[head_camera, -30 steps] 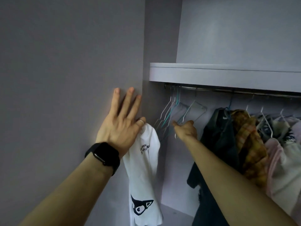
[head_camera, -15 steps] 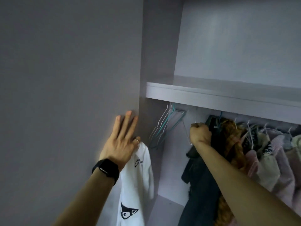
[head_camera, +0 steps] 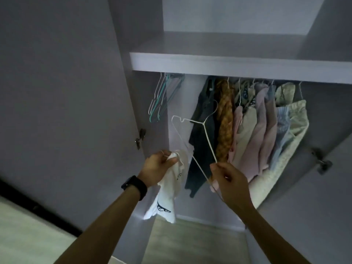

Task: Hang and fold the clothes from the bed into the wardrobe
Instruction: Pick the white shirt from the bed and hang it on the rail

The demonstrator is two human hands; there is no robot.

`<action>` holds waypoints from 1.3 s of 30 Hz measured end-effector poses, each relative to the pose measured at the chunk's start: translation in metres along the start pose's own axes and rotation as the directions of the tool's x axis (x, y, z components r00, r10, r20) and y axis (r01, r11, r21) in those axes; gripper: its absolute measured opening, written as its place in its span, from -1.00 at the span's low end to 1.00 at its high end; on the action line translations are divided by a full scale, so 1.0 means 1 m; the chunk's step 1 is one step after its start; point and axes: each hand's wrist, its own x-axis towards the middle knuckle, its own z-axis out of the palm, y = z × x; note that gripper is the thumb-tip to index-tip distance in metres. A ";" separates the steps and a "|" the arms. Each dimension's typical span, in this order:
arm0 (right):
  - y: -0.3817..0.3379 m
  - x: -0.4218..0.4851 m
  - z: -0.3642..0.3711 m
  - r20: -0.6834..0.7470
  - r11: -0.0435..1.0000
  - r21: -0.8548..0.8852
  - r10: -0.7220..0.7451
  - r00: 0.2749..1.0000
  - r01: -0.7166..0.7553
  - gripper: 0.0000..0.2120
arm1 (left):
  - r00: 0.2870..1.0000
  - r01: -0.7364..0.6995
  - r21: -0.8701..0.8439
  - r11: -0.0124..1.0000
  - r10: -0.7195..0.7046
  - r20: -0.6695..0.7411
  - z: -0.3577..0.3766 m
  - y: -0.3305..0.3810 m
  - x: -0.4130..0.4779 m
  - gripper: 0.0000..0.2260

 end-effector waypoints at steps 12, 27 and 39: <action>0.066 -0.114 -0.057 0.101 0.907 0.226 0.340 0.935 -0.355 -0.81 | 0.941 0.289 -0.279 0.916 -0.218 0.258 0.072 -0.017 -0.029 -0.65; 0.070 -0.066 -0.087 0.372 0.611 0.431 0.551 0.747 -0.664 -0.50 | 0.886 0.111 -0.115 0.987 -0.045 0.462 0.106 0.011 -0.039 -0.73; 0.049 -0.034 -0.074 -0.133 0.866 0.334 0.434 0.891 -0.372 -0.88 | 0.890 -0.096 0.001 0.995 0.086 0.448 0.072 0.039 -0.025 -0.90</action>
